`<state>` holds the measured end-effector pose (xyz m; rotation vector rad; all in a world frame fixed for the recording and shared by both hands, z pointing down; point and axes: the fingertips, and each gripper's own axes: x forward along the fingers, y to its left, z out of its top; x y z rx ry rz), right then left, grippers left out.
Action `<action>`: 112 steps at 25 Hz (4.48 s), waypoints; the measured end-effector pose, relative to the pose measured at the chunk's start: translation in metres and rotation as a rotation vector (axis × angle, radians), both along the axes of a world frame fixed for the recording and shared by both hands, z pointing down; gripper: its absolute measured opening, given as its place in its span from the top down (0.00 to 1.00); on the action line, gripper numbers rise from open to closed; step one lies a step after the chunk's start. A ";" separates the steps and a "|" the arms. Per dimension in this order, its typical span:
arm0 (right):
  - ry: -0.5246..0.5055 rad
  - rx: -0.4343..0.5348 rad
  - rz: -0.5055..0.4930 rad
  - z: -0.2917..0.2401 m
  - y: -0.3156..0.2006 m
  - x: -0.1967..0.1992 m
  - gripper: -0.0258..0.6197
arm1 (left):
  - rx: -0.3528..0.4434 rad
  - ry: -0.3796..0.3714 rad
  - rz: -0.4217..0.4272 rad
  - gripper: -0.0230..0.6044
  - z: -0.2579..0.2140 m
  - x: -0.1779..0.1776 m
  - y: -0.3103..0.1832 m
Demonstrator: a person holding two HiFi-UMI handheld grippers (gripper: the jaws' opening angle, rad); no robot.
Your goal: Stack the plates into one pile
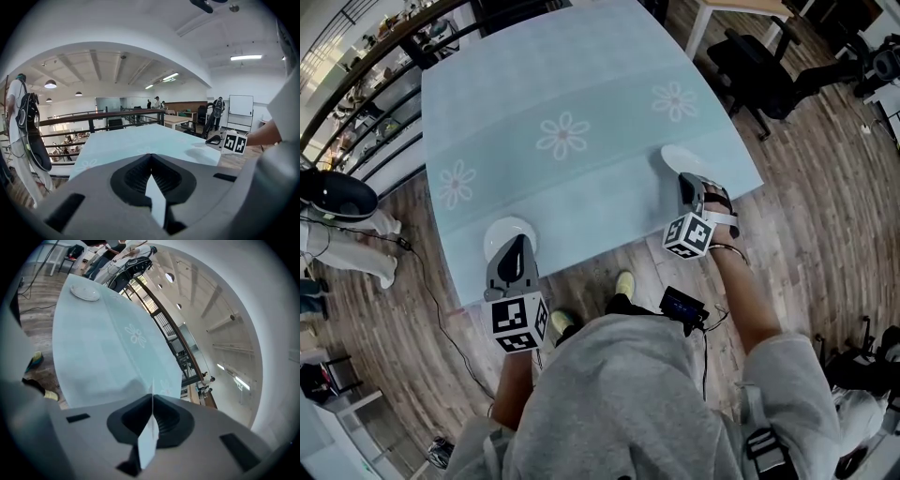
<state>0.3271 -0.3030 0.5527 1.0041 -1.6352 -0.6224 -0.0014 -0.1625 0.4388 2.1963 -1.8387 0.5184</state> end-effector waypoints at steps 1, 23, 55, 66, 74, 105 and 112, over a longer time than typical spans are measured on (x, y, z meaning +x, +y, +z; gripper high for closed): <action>-0.001 0.006 -0.010 -0.004 0.000 -0.006 0.91 | 0.002 0.002 -0.004 0.94 -0.001 -0.003 0.001; -0.015 0.070 -0.282 -0.052 0.083 -0.218 0.91 | 0.013 0.031 -0.084 0.94 -0.004 -0.134 0.083; 0.019 -0.065 -0.563 0.042 0.200 -0.432 0.91 | -0.049 0.031 -0.156 0.94 0.023 -0.257 0.167; -0.129 -0.359 -0.457 0.096 0.206 -0.420 0.90 | -0.063 0.041 -0.164 0.94 0.033 -0.250 0.166; -0.527 -0.493 -0.262 0.062 0.205 -0.418 0.84 | -0.059 0.045 -0.139 0.94 0.034 -0.240 0.164; -1.186 -0.123 0.209 -0.130 0.248 -0.217 0.91 | 0.032 0.087 0.089 0.94 0.002 -0.159 0.144; -1.187 -0.135 0.209 -0.127 0.249 -0.223 0.91 | 0.031 0.084 0.088 0.94 0.002 -0.161 0.148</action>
